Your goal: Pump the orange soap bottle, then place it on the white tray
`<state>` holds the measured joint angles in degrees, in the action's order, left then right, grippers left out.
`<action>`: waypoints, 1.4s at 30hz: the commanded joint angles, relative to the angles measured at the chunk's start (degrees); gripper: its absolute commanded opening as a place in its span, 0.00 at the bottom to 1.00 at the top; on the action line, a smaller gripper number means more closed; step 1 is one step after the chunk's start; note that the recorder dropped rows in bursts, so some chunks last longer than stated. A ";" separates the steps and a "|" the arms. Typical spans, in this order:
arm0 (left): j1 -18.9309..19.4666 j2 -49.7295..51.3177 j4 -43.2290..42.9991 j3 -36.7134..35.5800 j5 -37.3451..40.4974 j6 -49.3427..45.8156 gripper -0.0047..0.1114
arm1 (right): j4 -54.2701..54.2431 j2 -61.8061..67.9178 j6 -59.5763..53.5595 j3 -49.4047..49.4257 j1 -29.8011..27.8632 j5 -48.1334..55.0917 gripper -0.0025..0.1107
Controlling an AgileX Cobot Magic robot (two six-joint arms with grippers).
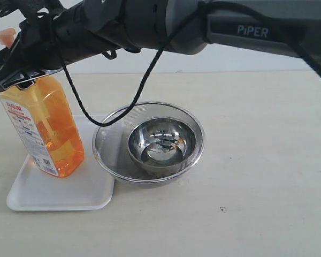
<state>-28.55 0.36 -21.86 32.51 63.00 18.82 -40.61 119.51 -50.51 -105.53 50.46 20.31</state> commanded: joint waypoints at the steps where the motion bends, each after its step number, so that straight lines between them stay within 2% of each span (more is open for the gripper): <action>1: -0.03 -0.36 0.35 -0.24 0.21 -0.22 0.08 | -0.78 -0.93 -0.37 -0.42 -0.27 -1.67 0.57; 10: -0.03 -0.36 0.35 -0.24 0.21 -0.22 0.08 | -0.89 -0.93 0.07 -0.42 -0.27 -1.72 0.56; 11: -0.03 -0.36 0.35 -0.24 0.21 -0.22 0.08 | -0.89 -0.93 0.07 -0.42 -0.27 -1.72 0.54; 16: -0.03 -0.36 0.35 -0.24 0.21 -0.22 0.08 | -0.89 -0.93 0.07 -0.42 -0.27 -1.90 0.29; 18: -0.03 -0.36 0.35 -0.24 0.21 -0.22 0.08 | -0.89 -0.93 0.07 -0.42 -0.27 -1.90 0.22; 20: -0.03 -0.36 0.35 -0.24 0.21 -0.22 0.08 | -0.89 -0.93 0.07 -0.42 -0.27 -1.90 0.20; 29: -0.03 -0.36 0.35 -0.24 0.21 -0.22 0.08 | -0.89 -0.93 0.65 -0.42 -0.27 -1.90 0.20; 31: -0.03 -0.36 0.35 -0.24 0.21 -0.22 0.08 | -0.89 -0.93 0.65 -0.42 -0.27 -1.90 0.14; 33: -0.03 -0.36 0.35 -0.24 0.21 -0.22 0.08 | -0.67 -0.93 0.65 -0.42 -0.27 -1.67 0.01; 42: -0.03 -0.36 0.35 -0.24 0.21 -0.22 0.08 | -0.67 -0.93 3.08 -0.42 -0.27 -2.78 0.02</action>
<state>-28.55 0.36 -21.86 32.51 63.00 18.82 -41.30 119.51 -49.22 -105.53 50.46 18.86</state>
